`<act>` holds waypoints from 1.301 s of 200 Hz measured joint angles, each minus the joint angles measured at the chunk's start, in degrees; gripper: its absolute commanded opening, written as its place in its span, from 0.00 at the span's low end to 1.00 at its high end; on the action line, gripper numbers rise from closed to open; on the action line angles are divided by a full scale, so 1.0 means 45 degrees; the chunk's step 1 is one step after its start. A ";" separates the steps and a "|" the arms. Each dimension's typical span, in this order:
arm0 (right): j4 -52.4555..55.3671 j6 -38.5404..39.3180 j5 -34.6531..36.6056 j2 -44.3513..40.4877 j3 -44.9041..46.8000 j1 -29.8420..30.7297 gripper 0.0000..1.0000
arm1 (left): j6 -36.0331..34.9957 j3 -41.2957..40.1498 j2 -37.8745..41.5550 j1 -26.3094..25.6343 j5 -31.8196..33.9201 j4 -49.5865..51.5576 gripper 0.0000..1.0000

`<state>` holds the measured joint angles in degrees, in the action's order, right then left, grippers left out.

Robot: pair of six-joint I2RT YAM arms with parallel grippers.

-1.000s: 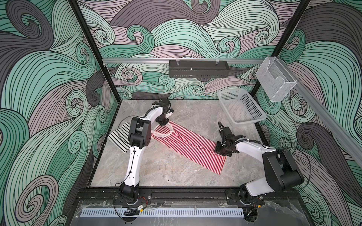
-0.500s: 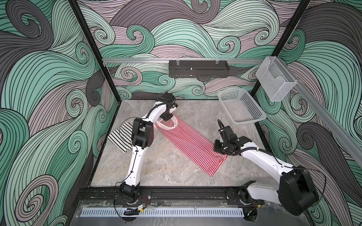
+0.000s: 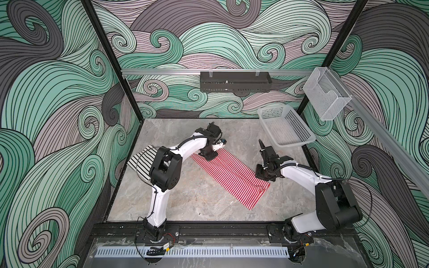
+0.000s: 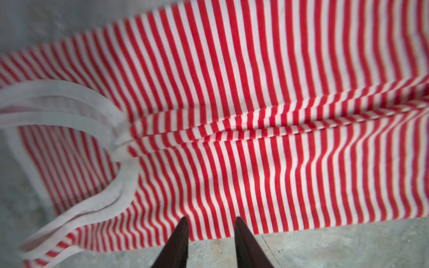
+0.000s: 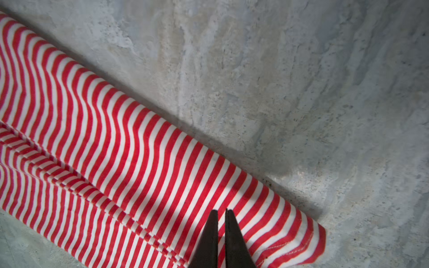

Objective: Fold and stack tank tops
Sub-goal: Rotate the tank top at the center of the table.

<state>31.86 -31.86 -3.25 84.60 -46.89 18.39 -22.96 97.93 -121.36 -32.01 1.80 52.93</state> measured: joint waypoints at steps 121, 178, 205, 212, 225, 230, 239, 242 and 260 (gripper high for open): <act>-0.0855 -0.1418 0.0359 -0.0160 0.1486 0.2885 0.11 | -0.0369 0.2433 -0.2487 0.0408 0.2472 0.0321 0.38; -0.2059 -0.3007 0.0743 0.0554 0.1112 0.5241 0.11 | -0.1035 0.8208 -0.5863 0.1462 0.3099 0.0602 0.39; -0.2623 -0.3803 0.0753 0.1535 0.0248 0.6572 0.11 | -0.1447 1.0137 -0.6970 0.1758 0.3133 0.0437 0.43; -0.2701 -0.4002 0.0748 0.1880 -0.0087 0.6980 0.11 | -0.1545 1.0346 -0.7106 0.1787 0.3138 0.0272 0.43; -0.2739 -0.4240 0.0743 0.2458 -0.0719 0.7664 0.11 | -0.1622 1.0428 -0.7174 0.1841 0.3143 0.0010 0.43; -0.2701 -0.4318 0.0763 0.2671 -0.0976 0.7927 0.11 | -0.1627 1.0428 -0.7174 0.1865 0.3143 -0.0058 0.43; -0.2545 -0.4371 0.0782 0.2948 -0.1360 0.8330 0.11 | -0.1579 1.0423 -0.7164 0.1914 0.3143 -0.0117 0.43; -0.2487 -0.4371 0.0797 0.3007 -0.1457 0.8456 0.11 | -0.1554 1.0404 -0.7150 0.1923 0.3143 -0.0146 0.43; -0.1783 -0.4352 0.0879 0.2958 -0.1681 0.8981 0.13 | -0.1268 0.9549 -0.6635 0.2069 0.3128 -0.0578 0.43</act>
<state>23.83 -51.44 0.71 97.91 -54.46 58.81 -28.67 140.90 -151.22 -22.70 15.88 50.33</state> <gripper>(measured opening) 0.120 0.431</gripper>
